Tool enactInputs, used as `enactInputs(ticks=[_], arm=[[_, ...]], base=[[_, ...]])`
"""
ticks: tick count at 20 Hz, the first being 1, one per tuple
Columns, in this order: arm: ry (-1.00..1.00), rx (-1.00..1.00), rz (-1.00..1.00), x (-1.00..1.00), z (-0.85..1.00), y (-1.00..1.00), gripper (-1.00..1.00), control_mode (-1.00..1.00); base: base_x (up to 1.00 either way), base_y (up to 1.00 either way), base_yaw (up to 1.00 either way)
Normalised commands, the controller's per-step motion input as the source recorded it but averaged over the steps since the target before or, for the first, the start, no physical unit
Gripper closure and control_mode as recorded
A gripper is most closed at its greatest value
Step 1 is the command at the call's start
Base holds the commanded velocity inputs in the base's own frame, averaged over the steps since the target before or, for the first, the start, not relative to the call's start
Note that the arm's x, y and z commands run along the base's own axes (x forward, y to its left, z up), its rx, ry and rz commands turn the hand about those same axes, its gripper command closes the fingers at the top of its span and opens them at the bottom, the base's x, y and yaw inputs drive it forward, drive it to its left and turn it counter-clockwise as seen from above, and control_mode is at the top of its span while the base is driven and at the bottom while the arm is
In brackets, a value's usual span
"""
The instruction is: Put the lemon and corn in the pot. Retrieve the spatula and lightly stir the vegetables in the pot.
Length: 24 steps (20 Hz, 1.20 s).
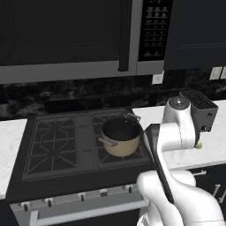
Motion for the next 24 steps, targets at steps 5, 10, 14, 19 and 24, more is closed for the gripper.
enactInputs(ticks=[5,10,14,19,24], arm=[[0.02,0.29,0.35,0.25,0.77,0.61,1.0,-1.0],[0.02,0.07,0.12,0.98,-0.03,0.63,1.0,-1.0],[0.21,0.0,-0.07,0.84,-0.41,0.57,1.0,-1.0],[0.27,0.0,-0.07,0.63,-0.7,0.28,1.0,-1.0],[0.06,0.0,-0.02,0.61,-0.56,0.06,1.0,-1.0]], base=[[0.0,0.0,0.0],[0.0,0.0,0.0],[0.0,0.0,0.0],[0.0,0.0,0.0],[0.0,0.0,0.0]])
